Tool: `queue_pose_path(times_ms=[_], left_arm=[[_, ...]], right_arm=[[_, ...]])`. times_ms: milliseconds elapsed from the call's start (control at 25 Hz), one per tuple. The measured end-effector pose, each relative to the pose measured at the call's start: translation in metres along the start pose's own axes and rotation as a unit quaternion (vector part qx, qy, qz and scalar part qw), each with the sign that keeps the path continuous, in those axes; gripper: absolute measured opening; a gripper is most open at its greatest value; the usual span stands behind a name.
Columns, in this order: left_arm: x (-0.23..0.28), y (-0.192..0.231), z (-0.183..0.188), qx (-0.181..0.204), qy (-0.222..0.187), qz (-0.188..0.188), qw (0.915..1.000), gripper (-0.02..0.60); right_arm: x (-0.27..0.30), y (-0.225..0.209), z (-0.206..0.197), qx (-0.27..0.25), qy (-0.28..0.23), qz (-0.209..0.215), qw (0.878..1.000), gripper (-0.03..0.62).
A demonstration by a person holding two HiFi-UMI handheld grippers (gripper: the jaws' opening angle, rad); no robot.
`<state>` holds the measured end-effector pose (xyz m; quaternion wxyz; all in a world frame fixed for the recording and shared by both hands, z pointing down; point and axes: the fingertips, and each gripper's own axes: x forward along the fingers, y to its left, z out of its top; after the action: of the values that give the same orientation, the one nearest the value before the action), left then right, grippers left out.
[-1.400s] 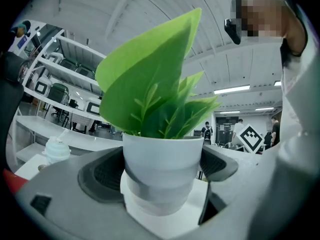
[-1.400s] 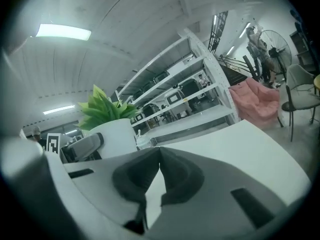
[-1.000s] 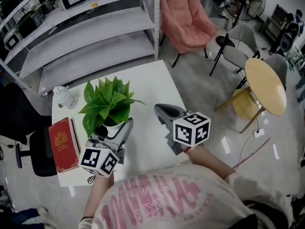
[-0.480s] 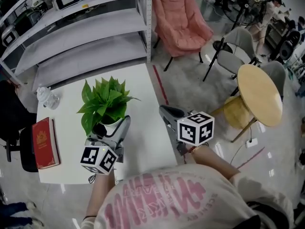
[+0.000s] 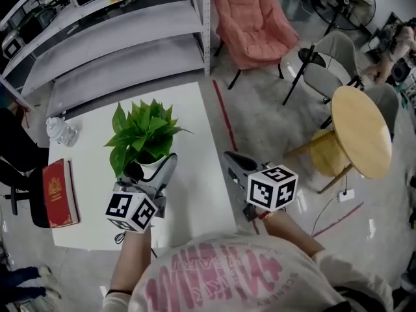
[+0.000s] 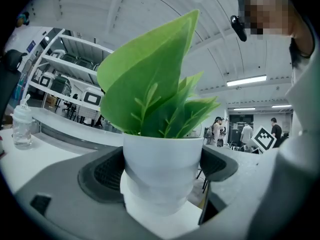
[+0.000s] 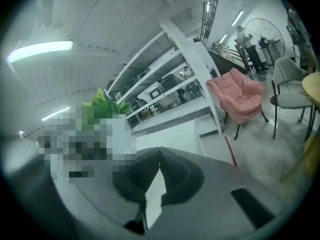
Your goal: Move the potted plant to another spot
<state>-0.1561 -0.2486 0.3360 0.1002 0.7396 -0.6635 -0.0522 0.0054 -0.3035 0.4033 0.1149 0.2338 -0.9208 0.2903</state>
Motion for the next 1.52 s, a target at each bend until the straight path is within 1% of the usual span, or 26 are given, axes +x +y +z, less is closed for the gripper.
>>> queue_pose_path(times_ms=[240, 480, 680, 800, 920, 1080, 1240, 1320, 1440, 1520], left_arm=[[0.039, 0.015, -0.008, -0.002, 0.026, -0.027, 0.9993, 0.476], [0.08, 0.029, -0.012, 0.021, 0.04, -0.035, 0.9984, 0.476], [0.111, 0.035, -0.027, 0.02, 0.059, -0.046, 0.997, 0.476], [0.127, 0.035, -0.044, 0.026, 0.078, -0.052, 0.9953, 0.476], [0.14, 0.033, -0.058, 0.023, 0.091, -0.058, 0.9939, 0.476], [0.147, 0.034, -0.071, 0.016, 0.106, -0.068, 0.9919, 0.476], [0.148, 0.034, -0.075, 0.018, 0.116, -0.077, 0.9901, 0.477], [0.152, 0.03, -0.081, 0.024, 0.121, -0.078, 0.9893, 0.476], [0.158, 0.022, -0.09, 0.042, 0.125, -0.082, 0.9879, 0.476], [0.157, 0.022, -0.092, 0.051, 0.128, -0.085, 0.9868, 0.477]], right_arm=[[0.013, -0.03, -0.016, 0.052, 0.004, -0.034, 0.998, 0.006], [0.025, -0.057, -0.014, 0.099, -0.021, -0.059, 0.993, 0.006], [0.03, -0.079, -0.022, 0.103, -0.012, -0.082, 0.991, 0.006], [0.031, -0.092, -0.031, 0.115, -0.008, -0.092, 0.989, 0.006], [0.029, -0.101, -0.042, 0.127, -0.002, -0.101, 0.987, 0.006], [0.03, -0.102, -0.055, 0.14, 0.007, -0.11, 0.984, 0.006], [0.033, -0.094, -0.062, 0.149, 0.013, -0.113, 0.982, 0.006], [0.03, -0.098, -0.065, 0.155, 0.012, -0.115, 0.981, 0.006], [0.025, -0.108, -0.069, 0.159, 0.012, -0.117, 0.98, 0.006], [0.026, -0.107, -0.069, 0.161, 0.012, -0.119, 0.98, 0.006]])
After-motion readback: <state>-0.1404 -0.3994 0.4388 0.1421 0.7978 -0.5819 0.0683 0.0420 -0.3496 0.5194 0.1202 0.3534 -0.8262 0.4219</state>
